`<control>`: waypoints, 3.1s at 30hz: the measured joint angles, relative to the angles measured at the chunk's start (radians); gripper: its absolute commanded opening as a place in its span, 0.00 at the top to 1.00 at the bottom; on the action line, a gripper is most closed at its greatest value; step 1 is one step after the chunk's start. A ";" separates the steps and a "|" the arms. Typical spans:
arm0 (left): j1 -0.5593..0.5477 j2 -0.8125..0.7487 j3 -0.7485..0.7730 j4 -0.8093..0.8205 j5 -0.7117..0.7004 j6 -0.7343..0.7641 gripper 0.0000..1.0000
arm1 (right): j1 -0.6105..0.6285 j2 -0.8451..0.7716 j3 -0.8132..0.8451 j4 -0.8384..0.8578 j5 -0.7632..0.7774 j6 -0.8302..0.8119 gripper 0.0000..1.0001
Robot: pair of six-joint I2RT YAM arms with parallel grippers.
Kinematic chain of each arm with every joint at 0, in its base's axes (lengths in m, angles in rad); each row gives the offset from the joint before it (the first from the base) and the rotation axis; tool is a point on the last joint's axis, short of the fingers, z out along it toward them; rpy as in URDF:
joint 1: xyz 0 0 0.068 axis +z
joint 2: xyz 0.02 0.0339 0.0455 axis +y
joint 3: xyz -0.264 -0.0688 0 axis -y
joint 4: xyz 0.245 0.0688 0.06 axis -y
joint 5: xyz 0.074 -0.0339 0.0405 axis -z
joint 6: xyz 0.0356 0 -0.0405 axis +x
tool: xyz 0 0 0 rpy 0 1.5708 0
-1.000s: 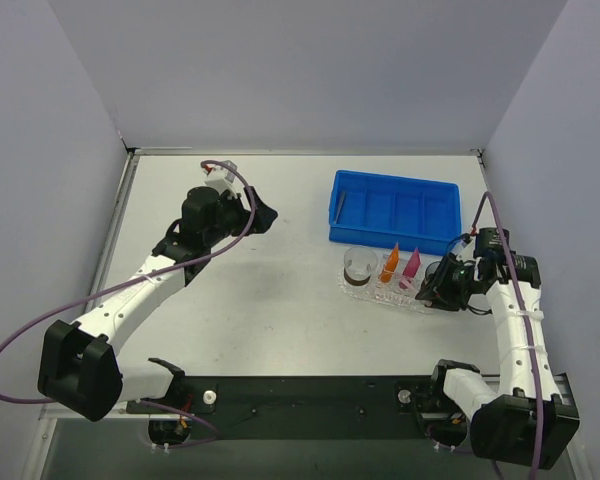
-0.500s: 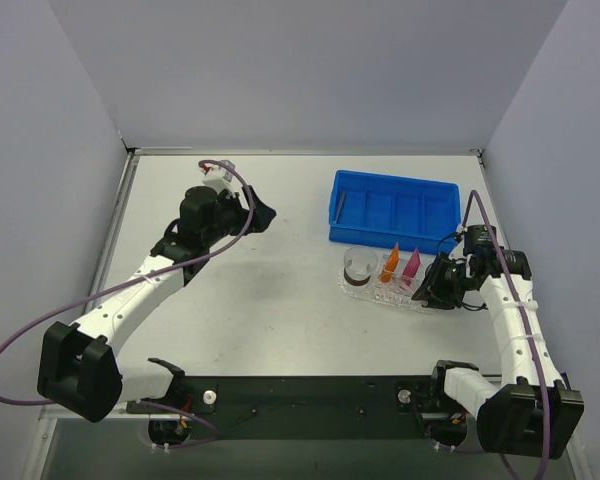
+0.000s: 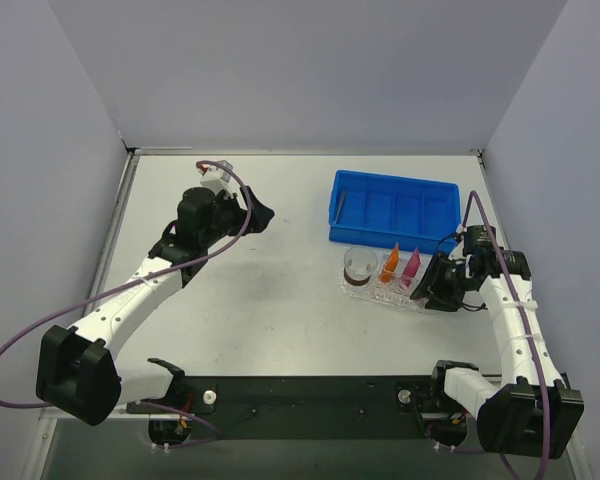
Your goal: Prepare toiletry sets of a toothbrush and toothpaste on the tray
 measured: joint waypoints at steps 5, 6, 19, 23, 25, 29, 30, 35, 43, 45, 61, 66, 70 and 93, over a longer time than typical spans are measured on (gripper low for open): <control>0.000 -0.008 -0.001 0.000 0.000 0.000 0.20 | 0.000 0.000 -0.006 0.002 0.003 0.001 0.52; 0.000 -0.010 -0.002 0.000 0.000 0.000 0.20 | 0.000 -0.002 -0.006 0.002 0.003 0.001 0.51; 0.005 -0.029 -0.011 -0.011 -0.019 0.000 0.20 | 0.000 -0.056 0.026 -0.002 0.028 0.021 0.45; 0.005 -0.030 0.008 -0.071 -0.053 0.030 0.20 | 0.000 -0.080 0.104 -0.006 0.051 0.028 0.46; 0.005 -0.030 0.032 -0.099 -0.067 0.049 0.21 | 0.000 -0.081 0.158 -0.006 0.066 0.031 0.46; -0.005 -0.018 0.095 -0.124 -0.088 0.075 0.22 | 0.000 -0.064 0.262 -0.009 0.095 0.030 0.47; -0.013 -0.008 0.116 -0.126 -0.091 0.081 0.22 | 0.001 -0.053 0.293 -0.009 0.104 0.029 0.47; -0.121 0.089 0.222 -0.129 -0.133 0.122 0.23 | 0.026 0.007 0.405 0.017 0.151 0.027 0.48; -0.298 0.416 0.529 -0.155 -0.151 0.219 0.43 | 0.082 0.085 0.439 0.060 0.167 0.031 0.48; -0.319 0.509 0.634 -0.178 -0.159 0.230 0.47 | 0.086 0.085 0.436 0.066 0.167 0.031 0.48; -0.410 1.143 1.367 -0.465 -0.302 0.229 0.54 | 0.086 -0.021 0.316 0.090 0.156 0.013 0.48; -0.425 1.219 1.411 -0.518 -0.399 0.289 0.54 | 0.086 -0.031 0.297 0.093 0.156 -0.007 0.48; -0.433 1.228 1.411 -0.549 -0.460 0.323 0.53 | 0.086 -0.043 0.283 0.098 0.156 -0.018 0.48; -0.434 1.316 1.463 -0.579 -0.575 0.525 0.53 | 0.071 -0.052 0.246 0.114 0.172 -0.061 0.47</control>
